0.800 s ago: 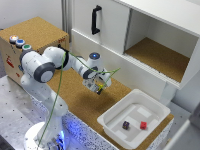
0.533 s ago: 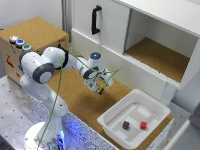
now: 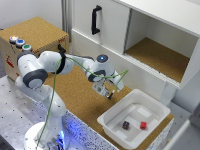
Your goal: Pick up the purple block
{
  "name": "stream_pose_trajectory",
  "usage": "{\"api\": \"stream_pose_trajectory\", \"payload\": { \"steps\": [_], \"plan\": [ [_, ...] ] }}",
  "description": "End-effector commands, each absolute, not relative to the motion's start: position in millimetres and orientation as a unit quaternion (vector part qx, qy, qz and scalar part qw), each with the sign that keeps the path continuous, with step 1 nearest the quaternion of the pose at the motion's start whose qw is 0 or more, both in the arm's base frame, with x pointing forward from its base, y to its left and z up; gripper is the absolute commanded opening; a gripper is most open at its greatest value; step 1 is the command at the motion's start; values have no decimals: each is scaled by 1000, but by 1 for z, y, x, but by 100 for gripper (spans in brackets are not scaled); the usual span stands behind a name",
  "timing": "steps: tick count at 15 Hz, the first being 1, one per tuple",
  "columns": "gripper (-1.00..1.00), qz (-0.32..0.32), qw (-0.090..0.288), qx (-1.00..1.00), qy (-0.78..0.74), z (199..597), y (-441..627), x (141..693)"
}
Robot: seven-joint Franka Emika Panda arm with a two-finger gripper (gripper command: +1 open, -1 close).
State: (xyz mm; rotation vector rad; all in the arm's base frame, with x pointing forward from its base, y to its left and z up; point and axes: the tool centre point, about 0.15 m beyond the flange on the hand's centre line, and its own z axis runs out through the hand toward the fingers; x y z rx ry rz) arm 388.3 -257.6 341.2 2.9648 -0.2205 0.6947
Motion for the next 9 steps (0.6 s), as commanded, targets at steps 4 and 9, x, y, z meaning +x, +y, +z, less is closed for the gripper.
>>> {"api": "stream_pose_trajectory", "payload": {
  "steps": [4,9],
  "plan": [
    [100,133,40,987,-82,328,-396,351],
    [100,119,62,990,-30,303,-422,344]
  ]
}}
